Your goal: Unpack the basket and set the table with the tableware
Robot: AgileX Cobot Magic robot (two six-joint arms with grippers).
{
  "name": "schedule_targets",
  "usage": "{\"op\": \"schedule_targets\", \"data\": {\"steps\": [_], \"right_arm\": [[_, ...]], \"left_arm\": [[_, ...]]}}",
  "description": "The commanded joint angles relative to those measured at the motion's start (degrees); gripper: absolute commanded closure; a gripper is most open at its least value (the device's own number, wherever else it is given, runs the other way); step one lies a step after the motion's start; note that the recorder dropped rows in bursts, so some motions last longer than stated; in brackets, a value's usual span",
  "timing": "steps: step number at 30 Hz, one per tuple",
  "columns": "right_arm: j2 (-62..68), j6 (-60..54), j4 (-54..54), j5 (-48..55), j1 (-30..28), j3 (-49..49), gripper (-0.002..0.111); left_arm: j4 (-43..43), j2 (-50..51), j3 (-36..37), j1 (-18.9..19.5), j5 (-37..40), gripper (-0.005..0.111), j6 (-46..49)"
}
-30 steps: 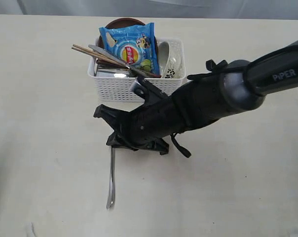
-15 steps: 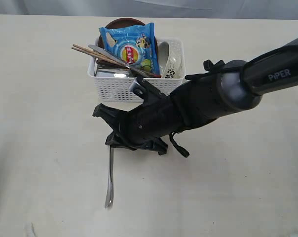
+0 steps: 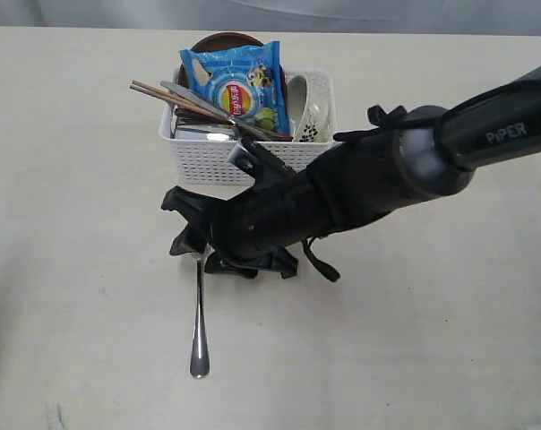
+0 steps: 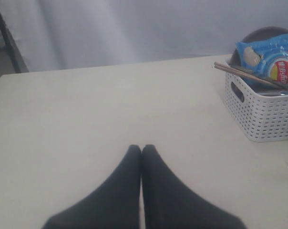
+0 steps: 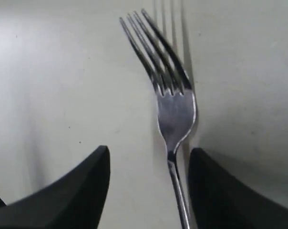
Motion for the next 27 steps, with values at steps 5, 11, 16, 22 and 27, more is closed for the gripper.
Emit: {"op": "schedule_targets", "data": {"steps": [5, 11, 16, 22, 27], "right_arm": [[-5.95, 0.87, -9.48, 2.11, -4.12, -2.80, 0.059], [-12.96, 0.14, -23.33, 5.69, -5.72, -9.39, 0.059], [-14.64, 15.52, -55.18, -9.55, -5.85, -21.81, 0.059], [-2.02, 32.86, -93.45, 11.82, -7.16, -37.17, 0.087], [7.79, 31.83, -93.33, 18.81, -7.30, -47.22, 0.067]], "left_arm": [[0.02, -0.18, 0.15, -0.24, -0.60, 0.107, 0.09], [0.02, -0.18, 0.15, -0.24, -0.60, 0.107, 0.09], [0.02, -0.18, 0.15, -0.24, -0.60, 0.107, 0.09], [0.02, -0.18, 0.15, -0.24, -0.60, 0.107, 0.09], [0.02, -0.18, 0.15, -0.24, -0.60, 0.107, 0.09]]}}
